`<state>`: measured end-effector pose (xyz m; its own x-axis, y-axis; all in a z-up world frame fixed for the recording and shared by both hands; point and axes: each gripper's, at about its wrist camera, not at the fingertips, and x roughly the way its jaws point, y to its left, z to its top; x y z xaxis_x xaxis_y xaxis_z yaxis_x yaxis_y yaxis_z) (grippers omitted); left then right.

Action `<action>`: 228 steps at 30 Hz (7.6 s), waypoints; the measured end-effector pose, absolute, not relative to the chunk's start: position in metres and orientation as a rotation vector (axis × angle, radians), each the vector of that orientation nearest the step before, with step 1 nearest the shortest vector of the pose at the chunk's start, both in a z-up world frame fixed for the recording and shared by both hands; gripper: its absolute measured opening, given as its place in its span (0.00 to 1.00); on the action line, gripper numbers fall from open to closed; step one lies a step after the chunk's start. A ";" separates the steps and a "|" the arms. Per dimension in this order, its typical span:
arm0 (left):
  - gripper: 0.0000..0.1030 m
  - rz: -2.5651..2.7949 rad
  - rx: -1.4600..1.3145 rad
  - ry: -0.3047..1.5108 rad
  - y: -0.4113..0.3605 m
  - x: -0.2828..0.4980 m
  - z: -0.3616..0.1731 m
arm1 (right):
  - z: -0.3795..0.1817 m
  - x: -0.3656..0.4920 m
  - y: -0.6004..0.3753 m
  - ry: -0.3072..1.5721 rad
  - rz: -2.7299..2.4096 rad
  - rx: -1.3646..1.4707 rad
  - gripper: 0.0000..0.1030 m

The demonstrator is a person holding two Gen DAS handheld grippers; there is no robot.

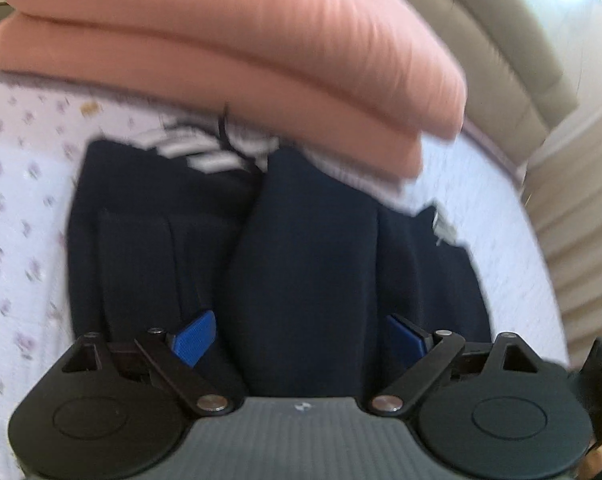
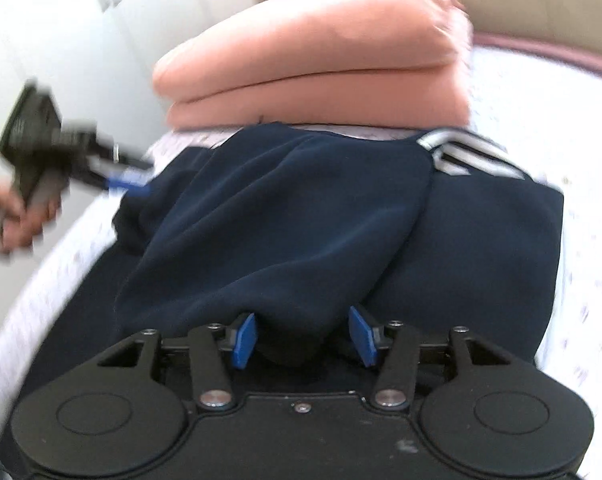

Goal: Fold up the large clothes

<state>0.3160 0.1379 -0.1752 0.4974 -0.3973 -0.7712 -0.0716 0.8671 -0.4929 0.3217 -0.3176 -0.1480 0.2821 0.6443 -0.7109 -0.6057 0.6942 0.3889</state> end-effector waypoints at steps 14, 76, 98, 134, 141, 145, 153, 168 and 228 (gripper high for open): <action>0.92 -0.209 -0.487 1.095 0.125 0.307 -0.208 | -0.167 0.303 -0.368 0.978 0.768 0.508 0.75; 0.77 -0.329 -0.762 1.145 0.182 -0.026 -0.223 | -0.176 0.026 -0.536 1.175 0.595 0.680 0.81; 0.12 -0.309 -0.738 1.001 0.178 -0.063 -0.197 | -0.115 0.024 -0.508 0.926 0.623 0.783 0.12; 0.12 -0.093 -0.771 0.584 0.233 0.254 -0.115 | -0.061 0.361 -0.420 0.651 0.500 0.766 0.12; 0.13 -0.064 -0.709 0.618 0.232 0.306 -0.170 | -0.114 0.419 -0.390 0.708 0.395 0.671 0.13; 0.27 -0.085 -0.761 0.655 0.242 0.315 -0.192 | -0.139 0.437 -0.375 0.746 0.364 0.641 0.24; 0.64 -0.333 -0.372 0.668 0.209 0.281 -0.160 | -0.121 0.361 -0.365 0.447 0.517 0.320 0.83; 0.69 -0.206 -0.184 0.684 0.122 0.380 -0.218 | -0.177 0.421 -0.264 0.683 0.538 0.077 0.81; 1.00 -0.443 0.332 0.915 0.130 0.224 -0.223 | -0.178 0.288 -0.370 0.889 0.860 -0.527 1.00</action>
